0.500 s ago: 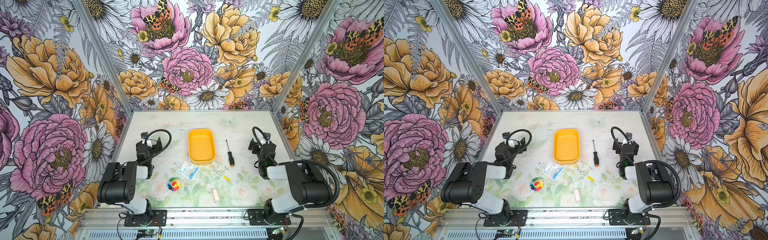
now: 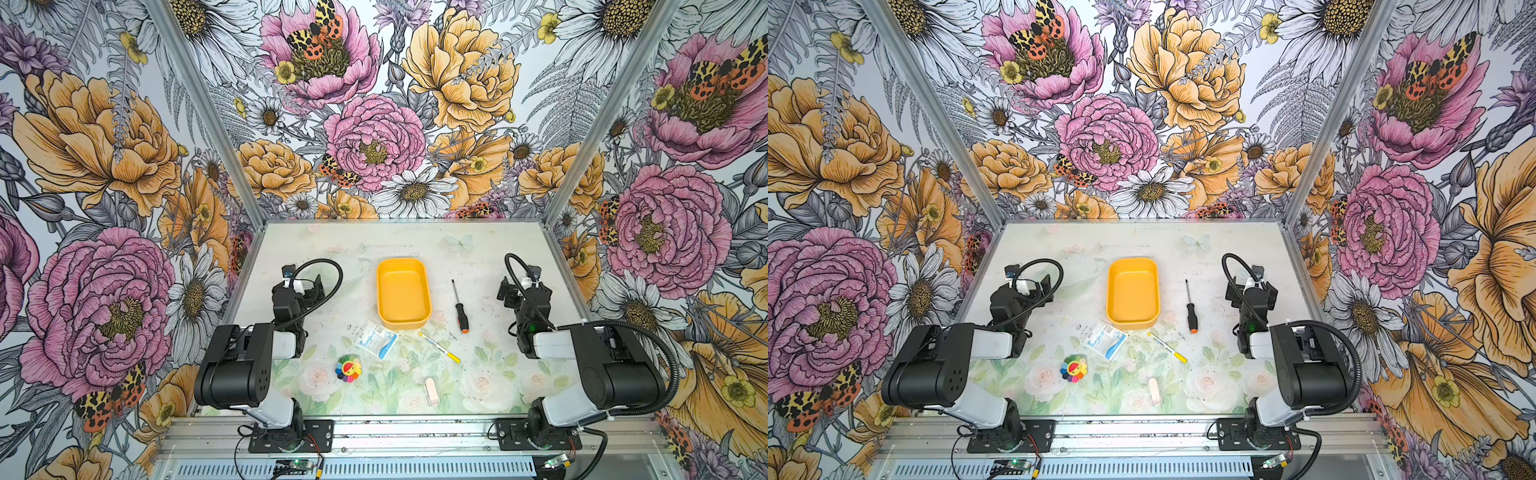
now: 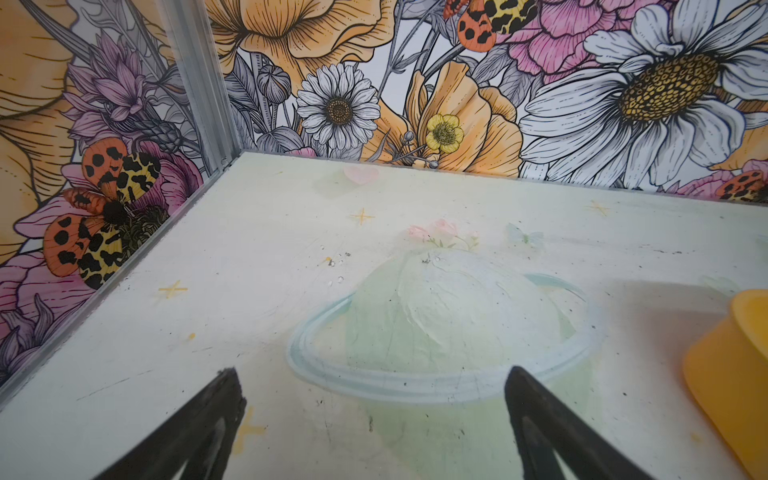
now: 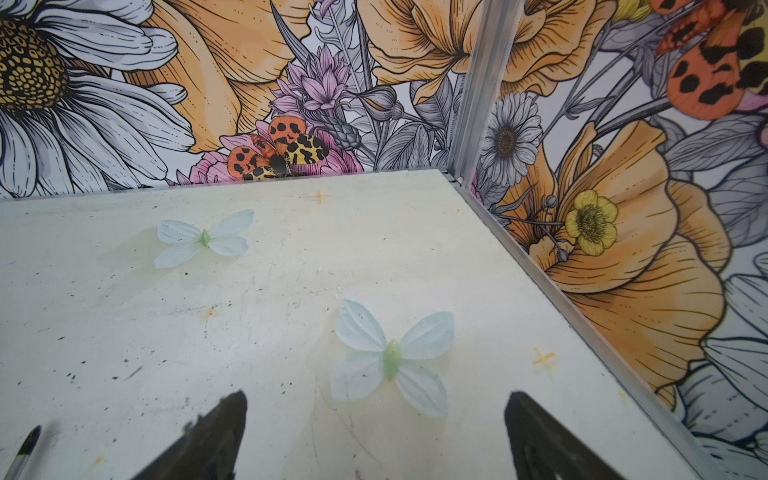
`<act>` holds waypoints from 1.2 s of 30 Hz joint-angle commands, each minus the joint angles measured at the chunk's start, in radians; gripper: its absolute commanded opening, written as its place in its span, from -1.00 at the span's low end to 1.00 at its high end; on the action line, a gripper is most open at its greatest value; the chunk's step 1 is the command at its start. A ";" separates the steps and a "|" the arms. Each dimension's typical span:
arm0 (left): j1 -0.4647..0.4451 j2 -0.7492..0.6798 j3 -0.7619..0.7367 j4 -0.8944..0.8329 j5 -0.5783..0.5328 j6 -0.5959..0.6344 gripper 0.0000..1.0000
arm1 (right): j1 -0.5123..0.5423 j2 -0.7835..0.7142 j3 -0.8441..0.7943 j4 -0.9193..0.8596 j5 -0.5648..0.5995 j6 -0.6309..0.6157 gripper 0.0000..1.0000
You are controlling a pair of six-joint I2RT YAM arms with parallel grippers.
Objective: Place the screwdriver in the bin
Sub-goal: 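Move the right gripper down over the black-and-orange screwdriver handle, then close the right gripper on the screwdriver handle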
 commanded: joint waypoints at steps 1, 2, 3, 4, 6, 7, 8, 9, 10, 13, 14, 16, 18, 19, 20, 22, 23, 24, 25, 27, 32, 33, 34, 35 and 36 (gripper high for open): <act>-0.003 -0.007 0.019 0.013 0.017 0.015 0.98 | 0.000 0.002 0.020 0.010 0.004 -0.002 0.85; -0.002 -0.019 0.025 -0.010 0.021 0.015 0.98 | 0.000 0.001 0.021 0.010 0.004 -0.002 0.83; -0.006 -0.037 0.034 -0.037 0.023 0.021 0.97 | 0.000 0.001 0.021 0.009 0.005 -0.002 0.83; -0.007 -0.062 0.046 -0.081 0.025 0.026 0.98 | 0.000 0.001 0.021 0.016 0.005 -0.005 0.83; -0.016 -0.121 0.085 -0.206 0.029 0.040 0.98 | 0.005 -0.038 0.047 -0.065 0.006 -0.010 0.81; -0.020 -0.156 0.119 -0.293 0.030 0.042 0.97 | 0.010 -0.084 0.078 -0.148 0.007 -0.014 0.81; -0.026 -0.185 0.159 -0.391 0.037 0.037 0.97 | 0.014 -0.121 0.117 -0.245 0.005 -0.022 0.81; -0.025 -0.207 0.197 -0.481 0.059 0.023 0.98 | 0.020 -0.156 0.154 -0.335 0.002 -0.027 0.80; -0.026 -0.223 0.243 -0.571 0.103 0.013 0.98 | 0.026 -0.191 0.200 -0.443 0.001 -0.022 0.79; -0.032 -0.239 0.340 -0.728 0.242 -0.029 0.98 | 0.053 -0.266 0.327 -0.720 -0.031 0.008 0.78; -0.036 -0.239 0.352 -0.742 0.274 -0.062 0.98 | 0.061 -0.278 0.365 -0.802 -0.054 0.029 0.78; -0.041 -0.228 0.369 -0.737 0.359 -0.140 0.98 | 0.071 -0.283 0.449 -0.985 -0.176 0.076 0.78; -0.054 -0.211 0.369 -0.707 0.404 -0.208 0.98 | 0.089 -0.265 0.492 -1.099 -0.290 0.121 0.77; -0.063 -0.198 0.362 -0.678 0.423 -0.246 0.98 | 0.105 -0.253 0.498 -1.133 -0.339 0.148 0.77; -0.071 -0.181 0.356 -0.646 0.443 -0.283 0.98 | 0.121 -0.242 0.497 -1.152 -0.372 0.168 0.76; -0.088 -0.134 0.357 -0.594 0.496 -0.354 0.98 | 0.162 -0.214 0.485 -1.185 -0.421 0.205 0.75; -0.097 -0.109 0.362 -0.585 0.520 -0.377 0.98 | 0.180 -0.203 0.478 -1.196 -0.427 0.220 0.75; -0.107 -0.081 0.371 -0.577 0.553 -0.397 0.97 | 0.198 -0.186 0.471 -1.205 -0.434 0.239 0.71; -0.117 -0.059 0.376 -0.568 0.576 -0.414 0.98 | 0.214 -0.172 0.467 -1.212 -0.438 0.245 0.65; -0.140 -0.016 0.380 -0.555 0.602 -0.439 0.97 | 0.257 -0.149 0.450 -1.215 -0.404 0.266 0.63; -0.193 0.034 0.376 -0.555 0.558 -0.445 0.98 | 0.327 -0.090 0.434 -1.214 -0.350 0.307 0.61; -0.200 0.039 0.378 -0.555 0.561 -0.447 0.98 | 0.341 -0.082 0.434 -1.215 -0.334 0.309 0.60; -0.204 0.038 0.377 -0.555 0.559 -0.448 0.98 | 0.353 -0.074 0.432 -1.216 -0.322 0.311 0.60; -0.207 0.038 0.375 -0.555 0.560 -0.446 0.98 | 0.358 -0.066 0.432 -1.216 -0.320 0.313 0.59; -0.208 0.039 0.372 -0.557 0.561 -0.447 0.98 | 0.362 -0.058 0.434 -1.218 -0.320 0.318 0.57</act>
